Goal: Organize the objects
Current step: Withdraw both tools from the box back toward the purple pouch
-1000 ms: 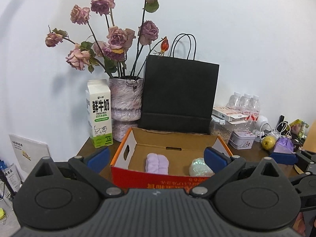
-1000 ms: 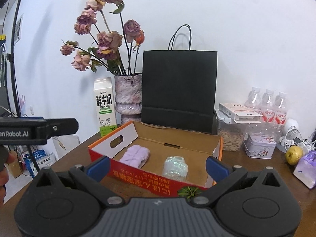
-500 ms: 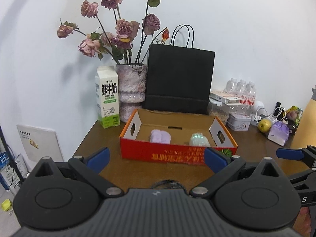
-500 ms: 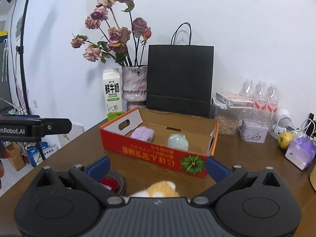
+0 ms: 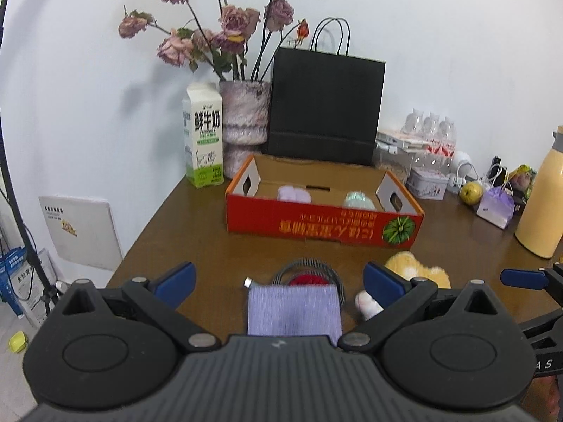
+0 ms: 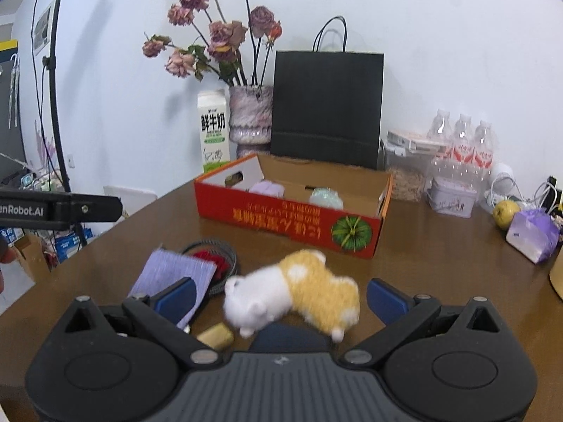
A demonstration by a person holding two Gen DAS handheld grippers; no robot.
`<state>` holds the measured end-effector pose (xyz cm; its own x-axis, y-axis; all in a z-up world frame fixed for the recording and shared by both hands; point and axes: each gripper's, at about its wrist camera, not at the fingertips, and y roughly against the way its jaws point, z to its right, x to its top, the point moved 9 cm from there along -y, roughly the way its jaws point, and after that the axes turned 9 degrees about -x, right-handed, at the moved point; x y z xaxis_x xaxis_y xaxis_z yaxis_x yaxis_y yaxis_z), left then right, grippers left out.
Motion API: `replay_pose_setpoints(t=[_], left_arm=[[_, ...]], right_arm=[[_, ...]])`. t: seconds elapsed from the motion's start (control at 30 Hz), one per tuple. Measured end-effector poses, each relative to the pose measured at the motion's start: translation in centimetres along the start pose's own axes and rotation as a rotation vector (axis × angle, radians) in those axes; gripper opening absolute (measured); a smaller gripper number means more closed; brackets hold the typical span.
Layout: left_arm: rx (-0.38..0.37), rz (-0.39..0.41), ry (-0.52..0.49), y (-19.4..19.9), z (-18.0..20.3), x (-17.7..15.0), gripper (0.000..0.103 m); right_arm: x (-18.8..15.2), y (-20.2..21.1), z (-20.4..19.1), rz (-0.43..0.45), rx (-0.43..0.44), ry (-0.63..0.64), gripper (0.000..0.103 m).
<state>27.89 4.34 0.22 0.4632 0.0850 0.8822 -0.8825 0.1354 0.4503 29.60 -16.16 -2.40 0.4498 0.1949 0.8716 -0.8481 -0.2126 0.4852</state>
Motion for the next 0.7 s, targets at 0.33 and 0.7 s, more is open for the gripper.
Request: replay_pose_setpoints(t=[0.33, 0.7], left_arm=[[-0.004, -0.092, 0.011, 0.1, -0.2, -5.0, 0.103], [-0.037, -0.197, 0.02, -0.4, 0.8, -9.9, 0.103]], right_arm=[[-4.2, 0.5, -0.4, -0.06, 0.008, -0.006, 0.103], [-8.2, -0.2, -0.7, -0.137, 0.017, -0.012, 0.103]])
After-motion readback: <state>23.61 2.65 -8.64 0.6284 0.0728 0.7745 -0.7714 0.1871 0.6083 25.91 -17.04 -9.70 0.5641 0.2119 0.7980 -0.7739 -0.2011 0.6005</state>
